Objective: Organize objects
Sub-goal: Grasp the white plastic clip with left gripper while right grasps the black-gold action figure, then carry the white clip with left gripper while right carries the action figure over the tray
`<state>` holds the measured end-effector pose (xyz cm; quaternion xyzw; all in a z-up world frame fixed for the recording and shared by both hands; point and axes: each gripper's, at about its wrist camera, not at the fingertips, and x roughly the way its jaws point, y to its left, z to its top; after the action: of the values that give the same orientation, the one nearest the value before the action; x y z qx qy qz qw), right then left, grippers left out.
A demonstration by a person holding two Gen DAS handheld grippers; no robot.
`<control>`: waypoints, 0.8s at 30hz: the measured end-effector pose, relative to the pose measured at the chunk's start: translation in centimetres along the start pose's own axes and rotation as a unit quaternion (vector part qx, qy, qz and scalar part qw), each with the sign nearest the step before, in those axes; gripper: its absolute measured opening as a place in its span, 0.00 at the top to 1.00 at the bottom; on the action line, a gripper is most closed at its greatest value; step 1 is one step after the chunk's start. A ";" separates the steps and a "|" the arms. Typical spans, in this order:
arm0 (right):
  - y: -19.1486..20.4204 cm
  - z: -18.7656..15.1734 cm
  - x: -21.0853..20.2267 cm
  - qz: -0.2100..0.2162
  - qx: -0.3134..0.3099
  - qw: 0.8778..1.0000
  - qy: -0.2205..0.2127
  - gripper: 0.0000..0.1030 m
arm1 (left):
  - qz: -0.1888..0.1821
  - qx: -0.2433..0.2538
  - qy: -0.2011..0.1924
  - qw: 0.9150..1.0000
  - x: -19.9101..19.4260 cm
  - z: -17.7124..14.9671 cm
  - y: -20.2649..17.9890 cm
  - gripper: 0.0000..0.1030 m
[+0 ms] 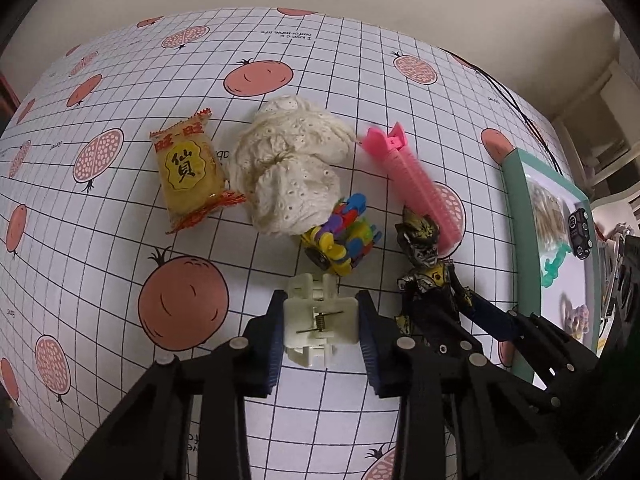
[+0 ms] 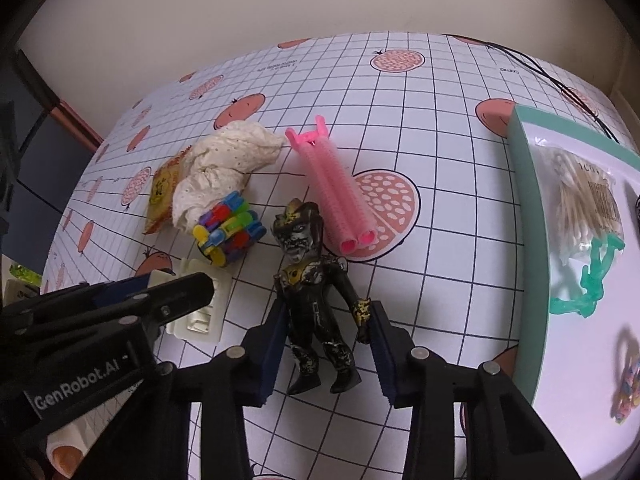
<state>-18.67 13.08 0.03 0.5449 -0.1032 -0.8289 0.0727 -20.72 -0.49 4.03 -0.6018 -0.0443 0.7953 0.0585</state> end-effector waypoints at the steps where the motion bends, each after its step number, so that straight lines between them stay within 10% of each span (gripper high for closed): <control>1: 0.0 0.0 -0.1 0.002 -0.001 1.000 0.000 0.59 | 0.000 -0.001 0.000 1.000 0.0 0.0 0.1 0.66; 24: -4.0 1.2 -7.1 0.063 0.042 0.993 -0.095 0.59 | -0.029 -0.024 -0.092 0.995 -6.2 1.8 0.1 0.66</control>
<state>-17.00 18.74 5.78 0.4584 -0.1787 -0.8657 0.0915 -20.81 -1.47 10.41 -0.5255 -0.0863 0.8440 0.0631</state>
